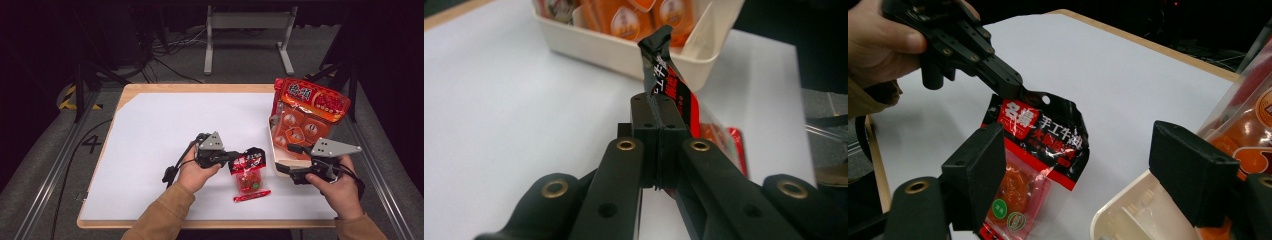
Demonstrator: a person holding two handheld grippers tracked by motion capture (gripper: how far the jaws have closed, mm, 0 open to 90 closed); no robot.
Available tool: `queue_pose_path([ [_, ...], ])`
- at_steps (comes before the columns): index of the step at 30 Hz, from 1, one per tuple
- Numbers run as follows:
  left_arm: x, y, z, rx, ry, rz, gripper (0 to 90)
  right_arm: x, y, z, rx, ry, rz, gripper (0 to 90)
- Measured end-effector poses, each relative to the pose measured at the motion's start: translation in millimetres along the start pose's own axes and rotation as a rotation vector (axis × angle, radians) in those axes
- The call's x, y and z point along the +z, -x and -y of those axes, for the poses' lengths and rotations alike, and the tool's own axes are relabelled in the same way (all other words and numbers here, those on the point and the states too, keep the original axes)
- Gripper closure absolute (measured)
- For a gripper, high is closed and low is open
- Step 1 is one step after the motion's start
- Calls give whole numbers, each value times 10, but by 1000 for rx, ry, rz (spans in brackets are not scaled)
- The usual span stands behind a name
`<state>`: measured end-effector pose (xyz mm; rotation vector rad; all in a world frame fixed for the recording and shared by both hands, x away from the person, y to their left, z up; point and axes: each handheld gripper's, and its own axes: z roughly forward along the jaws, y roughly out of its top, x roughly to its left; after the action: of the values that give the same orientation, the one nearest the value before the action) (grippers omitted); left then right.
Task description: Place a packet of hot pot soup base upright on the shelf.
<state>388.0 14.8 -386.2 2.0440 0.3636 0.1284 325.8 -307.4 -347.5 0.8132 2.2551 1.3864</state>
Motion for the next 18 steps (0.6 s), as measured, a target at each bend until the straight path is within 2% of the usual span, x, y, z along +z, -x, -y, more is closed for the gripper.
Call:
queue_pose_path([
  [5,-106,94,-106,50,44,15,900,5,-9,-5,1,0,-6,234],
  [11,-209,183,-215,113,62,13,900,31,-22,-17,-9,-5,-15,230],
  [16,-266,206,-266,136,69,6,900,78,-42,-42,-27,-12,-31,214],
  [18,-289,208,-283,132,76,1,900,104,-47,-50,-30,-15,-35,214],
])
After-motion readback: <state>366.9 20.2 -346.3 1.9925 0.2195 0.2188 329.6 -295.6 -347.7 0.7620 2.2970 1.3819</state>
